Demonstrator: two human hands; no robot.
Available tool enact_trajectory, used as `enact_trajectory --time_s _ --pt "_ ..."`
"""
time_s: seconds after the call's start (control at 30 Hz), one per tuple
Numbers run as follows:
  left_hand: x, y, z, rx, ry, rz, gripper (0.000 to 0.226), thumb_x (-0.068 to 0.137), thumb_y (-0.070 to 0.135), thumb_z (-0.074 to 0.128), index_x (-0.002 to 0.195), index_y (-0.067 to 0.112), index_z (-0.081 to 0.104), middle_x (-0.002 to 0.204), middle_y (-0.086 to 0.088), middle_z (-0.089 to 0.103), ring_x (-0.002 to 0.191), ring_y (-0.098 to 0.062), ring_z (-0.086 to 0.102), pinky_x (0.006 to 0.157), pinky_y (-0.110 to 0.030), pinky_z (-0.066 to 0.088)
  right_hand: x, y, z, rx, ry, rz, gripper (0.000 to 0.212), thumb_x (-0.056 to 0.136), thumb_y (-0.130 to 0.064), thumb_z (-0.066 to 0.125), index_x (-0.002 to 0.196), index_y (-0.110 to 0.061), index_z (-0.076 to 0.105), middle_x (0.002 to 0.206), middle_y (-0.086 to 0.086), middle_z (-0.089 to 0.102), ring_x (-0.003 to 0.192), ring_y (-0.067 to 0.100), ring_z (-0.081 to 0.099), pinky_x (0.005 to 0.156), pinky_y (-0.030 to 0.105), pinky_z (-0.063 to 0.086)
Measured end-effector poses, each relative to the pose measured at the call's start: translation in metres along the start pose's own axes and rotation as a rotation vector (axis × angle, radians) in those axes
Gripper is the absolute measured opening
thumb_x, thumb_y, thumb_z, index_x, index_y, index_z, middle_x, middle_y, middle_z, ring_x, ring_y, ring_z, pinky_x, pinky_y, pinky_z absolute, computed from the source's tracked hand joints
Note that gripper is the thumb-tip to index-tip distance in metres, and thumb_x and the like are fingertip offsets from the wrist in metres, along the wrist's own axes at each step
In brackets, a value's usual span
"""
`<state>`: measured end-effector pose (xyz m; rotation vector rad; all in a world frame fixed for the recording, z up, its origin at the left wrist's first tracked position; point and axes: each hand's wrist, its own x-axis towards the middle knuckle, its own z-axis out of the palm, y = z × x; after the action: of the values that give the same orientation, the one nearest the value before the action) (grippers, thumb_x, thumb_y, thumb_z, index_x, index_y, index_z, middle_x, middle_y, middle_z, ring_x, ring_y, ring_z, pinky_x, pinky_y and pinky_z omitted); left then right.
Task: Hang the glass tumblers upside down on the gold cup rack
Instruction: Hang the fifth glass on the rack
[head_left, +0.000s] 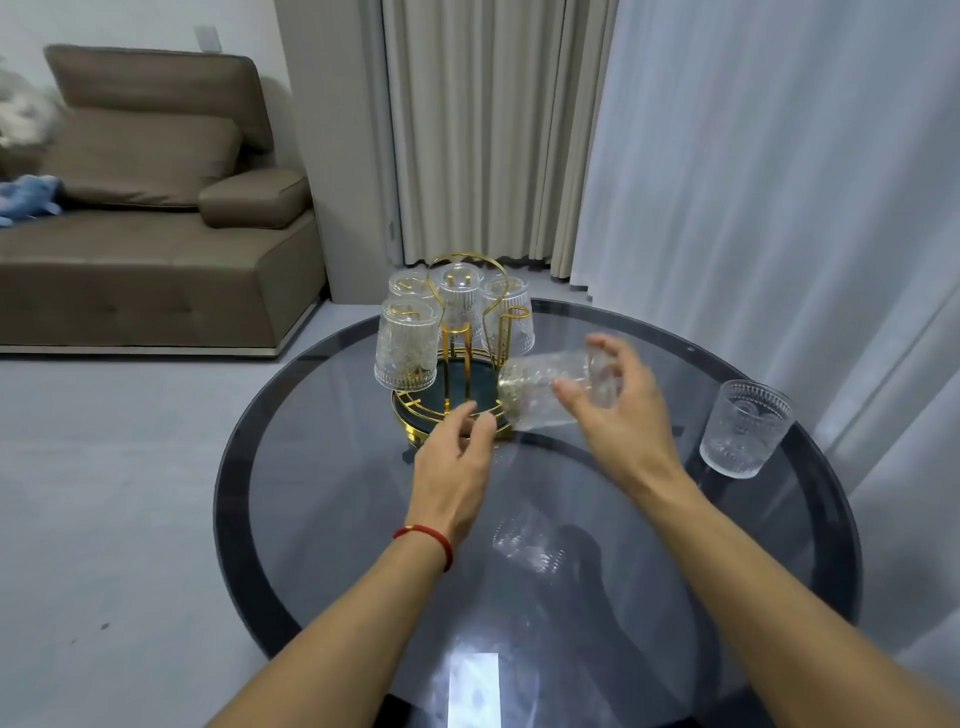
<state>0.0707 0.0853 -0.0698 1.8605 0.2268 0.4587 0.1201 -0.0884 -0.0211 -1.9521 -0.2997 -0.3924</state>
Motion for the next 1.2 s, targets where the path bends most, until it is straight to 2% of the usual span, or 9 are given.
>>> enact_trajectory --time_s 0.07,0.1,0.2,0.27,0.5,0.7,0.97,1.07,1.2 --pt "0.006 -0.021 -0.002 0.450 0.010 0.133 0.058 0.096 0.044 0.054 0.147 0.018 0.047 0.151 -0.006 0.048 0.139 -0.018 0.041 0.113 -0.042 0.038 0.014 -0.013 -0.003 -0.055 0.121 -0.093 0.057 0.089 -0.036 0.077 0.141 -0.035 0.053 0.122 -0.001 0.052 0.110 0.008 0.051 0.090 0.001 0.030" --pt "0.008 -0.031 -0.001 0.612 -0.036 0.158 0.063 0.094 0.043 0.056 0.151 0.019 0.041 0.160 -0.006 0.036 0.148 -0.022 0.027 0.118 -0.046 0.031 0.021 -0.019 -0.005 -0.058 0.150 -0.113 0.058 0.089 -0.035 0.077 0.142 -0.035 0.052 0.124 -0.002 0.050 0.112 0.007 0.049 0.088 -0.001 0.026" --pt "0.010 -0.052 0.003 0.806 -0.159 0.150 0.078 0.094 0.050 0.051 0.159 0.024 0.018 0.170 -0.002 0.009 0.155 -0.022 0.006 0.124 -0.052 0.015 0.045 -0.038 -0.005 -0.091 0.136 -0.166 0.060 0.090 -0.033 0.076 0.145 -0.034 0.051 0.131 0.002 0.049 0.122 0.013 0.049 0.099 0.012 0.030" --pt "0.010 -0.059 0.008 0.838 -0.163 0.156 0.078 0.095 0.054 0.044 0.160 0.024 0.013 0.170 0.000 0.002 0.155 -0.021 0.006 0.124 -0.052 0.010 0.061 -0.049 -0.001 -0.130 0.084 -0.184 0.060 0.090 -0.030 0.076 0.145 -0.032 0.052 0.135 0.007 0.049 0.129 0.021 0.050 0.104 0.023 0.033" --pt "0.013 -0.066 0.011 0.891 -0.153 0.180 0.078 0.094 0.061 0.036 0.160 0.029 0.008 0.170 -0.002 0.001 0.154 -0.023 0.009 0.123 -0.055 0.010 0.094 -0.065 0.028 -0.341 -0.124 -0.209 0.062 0.087 -0.027 0.076 0.146 -0.028 0.055 0.136 0.011 0.049 0.131 0.031 0.047 0.113 0.041 0.040" --pt "0.013 -0.067 0.012 0.918 -0.151 0.187 0.078 0.094 0.061 0.035 0.160 0.027 0.011 0.170 -0.002 -0.001 0.154 -0.023 0.010 0.122 -0.054 0.010 0.102 -0.050 0.056 -0.454 -0.214 -0.230 0.061 0.087 -0.026 0.076 0.144 -0.028 0.055 0.124 0.003 0.041 0.127 0.028 0.042 0.109 0.038 0.039" --pt "0.012 -0.066 0.014 0.926 -0.154 0.183 0.075 0.093 0.061 0.035 0.159 0.031 0.015 0.170 -0.002 0.000 0.154 -0.024 0.010 0.122 -0.055 0.009 0.093 -0.022 0.070 -0.495 -0.220 -0.279 0.069 0.090 -0.026 0.075 0.151 -0.026 0.042 0.139 0.010 0.045 0.131 0.031 0.044 0.111 0.046 0.042" --pt "0.012 -0.065 0.015 0.934 -0.161 0.190 0.071 0.094 0.059 0.035 0.158 0.035 0.018 0.170 -0.003 0.000 0.154 -0.025 0.009 0.122 -0.057 0.009 0.087 -0.017 0.060 -0.449 -0.220 -0.274 0.076 0.092 -0.033 0.072 0.156 -0.022 0.033 0.151 0.010 0.043 0.139 0.028 0.042 0.114 0.041 0.037" --pt "0.011 -0.063 0.015 0.949 -0.171 0.198 0.067 0.095 0.058 0.035 0.157 0.037 0.020 0.170 -0.004 -0.001 0.154 -0.026 0.009 0.121 -0.058 0.010 0.061 0.011 0.023 -0.346 -0.007 -0.223 0.061 0.099 -0.029 0.060 0.152 -0.008 0.040 0.152 0.013 0.047 0.142 0.027 0.043 0.116 0.033 0.030"
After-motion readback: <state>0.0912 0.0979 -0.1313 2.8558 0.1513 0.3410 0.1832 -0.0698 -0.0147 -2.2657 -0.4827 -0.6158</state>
